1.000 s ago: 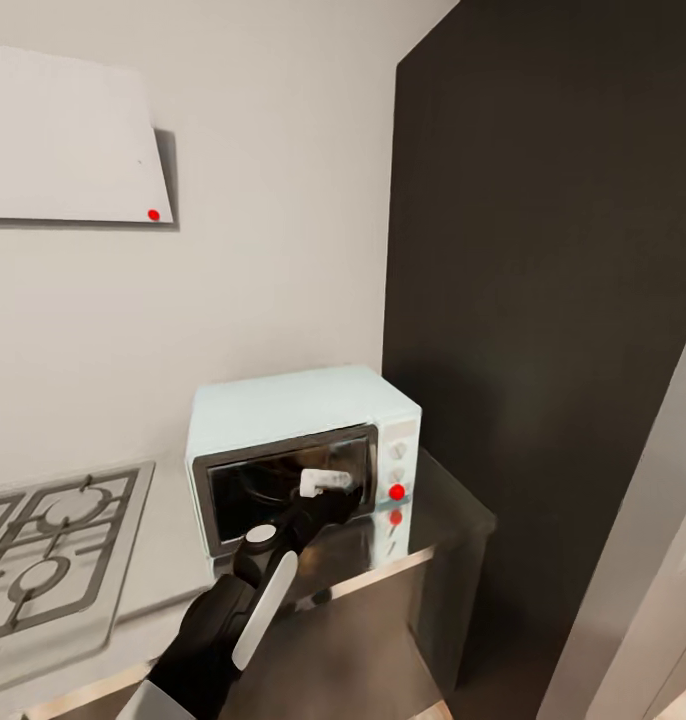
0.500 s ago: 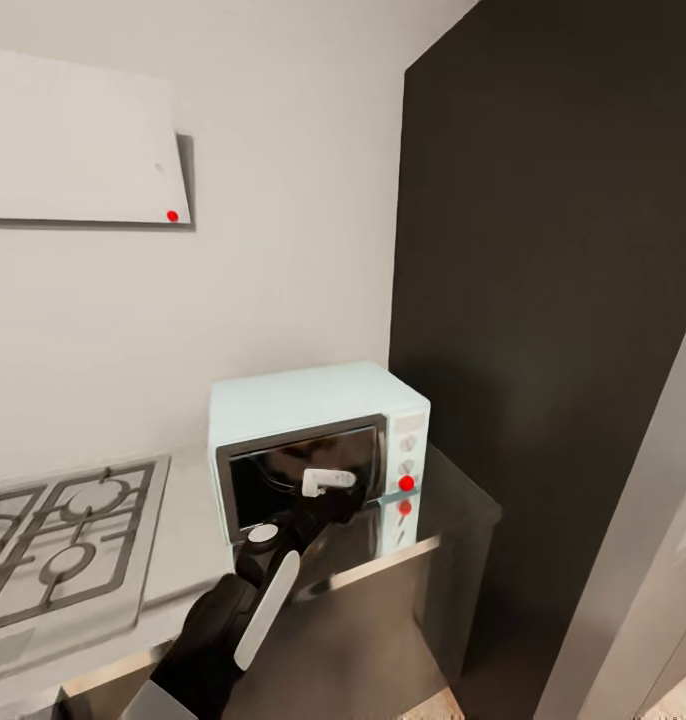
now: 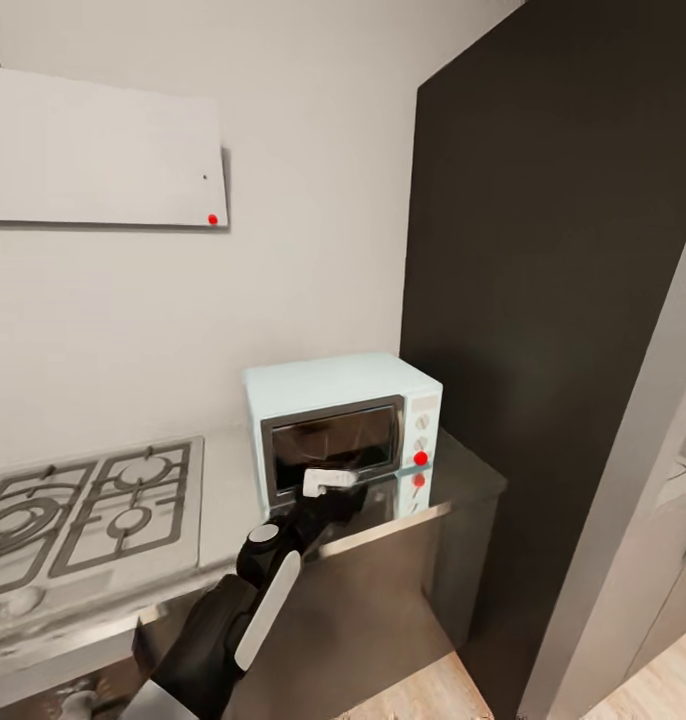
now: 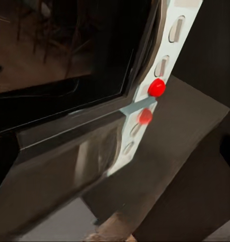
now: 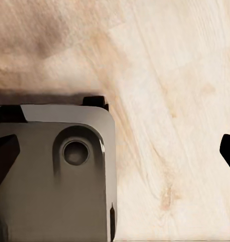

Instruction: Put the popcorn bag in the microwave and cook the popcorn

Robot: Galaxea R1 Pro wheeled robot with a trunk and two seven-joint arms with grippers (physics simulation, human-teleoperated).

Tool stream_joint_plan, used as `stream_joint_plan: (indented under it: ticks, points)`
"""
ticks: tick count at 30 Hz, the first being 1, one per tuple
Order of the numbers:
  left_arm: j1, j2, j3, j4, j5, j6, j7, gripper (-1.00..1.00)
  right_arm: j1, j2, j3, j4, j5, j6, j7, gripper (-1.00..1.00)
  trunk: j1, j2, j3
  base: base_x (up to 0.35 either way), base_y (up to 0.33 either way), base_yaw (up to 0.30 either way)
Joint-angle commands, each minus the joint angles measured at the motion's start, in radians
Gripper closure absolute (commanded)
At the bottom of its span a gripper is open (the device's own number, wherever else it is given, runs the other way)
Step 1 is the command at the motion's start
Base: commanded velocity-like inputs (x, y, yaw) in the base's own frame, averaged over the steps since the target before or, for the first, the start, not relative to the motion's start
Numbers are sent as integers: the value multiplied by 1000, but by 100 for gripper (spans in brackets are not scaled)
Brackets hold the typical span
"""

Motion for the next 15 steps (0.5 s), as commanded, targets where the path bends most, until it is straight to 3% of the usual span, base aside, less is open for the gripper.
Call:
stream_joint_plan:
  ticks: [1,3,6,9,10,11,14,15]
  points:
    - [-1,-1,-1,-1,10,4,7,-100,-1,-1,-9,3,8,-6,1,-100,0,-1,-1,-279,168,0]
    - [-1,-2,-1,0,16,5,6,-100,-1,-2,-9,3,8,-6,1,-100,0,-1,-1,-279,168,0]
    - [-1,-3,-1,60,80,6,6,-100,-1,-2,-9,3,8,-6,1,-100,0,-1,-1,-279,168,0]
    - [-1,-1,1,245,195,2,3,-100,-1,-5,-9,3,8,-6,1,-100,0,-1,-1,-279,168,0]
    - [-1,-1,3,372,256,-22,1,-100,-1,-6,-9,3,7,-6,1,-100,0,-1,-1,-257,168,0]
    - [-1,-1,4,431,285,-60,0,-100,-1,-7,-9,3,6,-6,1,-100,0,-1,-1,-208,156,0]
    - [-1,-1,3,534,323,-147,-2,-100,-1,-7,-9,3,5,-6,1,-100,0,-1,-1,-93,72,0]
    - [-1,-2,2,609,329,-166,-5,-100,-1,-7,-9,3,5,-6,1,-100,0,-1,-1,-20,16,0]
